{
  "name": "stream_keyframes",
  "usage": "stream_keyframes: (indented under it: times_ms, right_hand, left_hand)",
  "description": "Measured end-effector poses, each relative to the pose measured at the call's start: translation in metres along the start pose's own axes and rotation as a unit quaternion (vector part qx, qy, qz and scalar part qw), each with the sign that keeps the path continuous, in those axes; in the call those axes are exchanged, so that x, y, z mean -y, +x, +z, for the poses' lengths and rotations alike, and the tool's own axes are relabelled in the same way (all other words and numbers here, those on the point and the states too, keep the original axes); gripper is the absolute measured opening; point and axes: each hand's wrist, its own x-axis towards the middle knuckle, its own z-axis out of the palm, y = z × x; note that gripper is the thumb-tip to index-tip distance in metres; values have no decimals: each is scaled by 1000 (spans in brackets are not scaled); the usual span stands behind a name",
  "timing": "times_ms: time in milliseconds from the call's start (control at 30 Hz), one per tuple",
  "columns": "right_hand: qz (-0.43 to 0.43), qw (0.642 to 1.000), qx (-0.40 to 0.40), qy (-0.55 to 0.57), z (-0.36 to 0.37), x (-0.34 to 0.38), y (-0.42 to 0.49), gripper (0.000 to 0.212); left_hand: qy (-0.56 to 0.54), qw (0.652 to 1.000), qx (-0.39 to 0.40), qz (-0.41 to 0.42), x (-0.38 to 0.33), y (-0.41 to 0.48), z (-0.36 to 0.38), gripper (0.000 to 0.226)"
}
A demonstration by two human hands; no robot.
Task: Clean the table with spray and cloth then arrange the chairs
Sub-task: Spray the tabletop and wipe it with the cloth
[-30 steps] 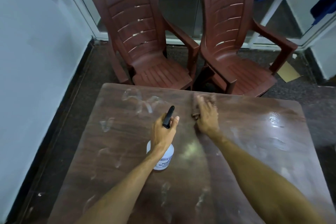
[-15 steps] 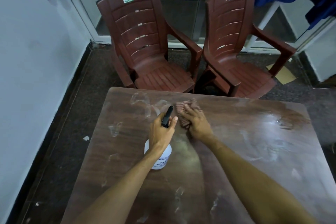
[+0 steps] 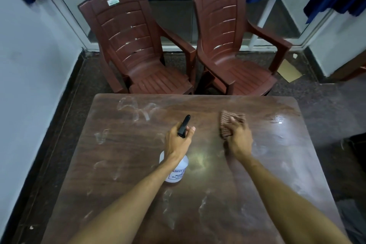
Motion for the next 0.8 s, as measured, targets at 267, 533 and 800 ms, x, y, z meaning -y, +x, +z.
stream_keyframes:
  times_ms: [267,533,800]
  right_hand:
    - [81,995,-56,22,-40,-73,-21,60]
    - [-16,998,-1,53,-35,-60,-6,59]
    - [-68,996,18,46,0,-10,14,58]
  left_hand:
    - [6,1000,-5,-26,-19,-39,35,24]
    - [-4,998,-10,-69,-32,-45,70,32]
    - [53,991,-73,-103,-14,-22,13,38]
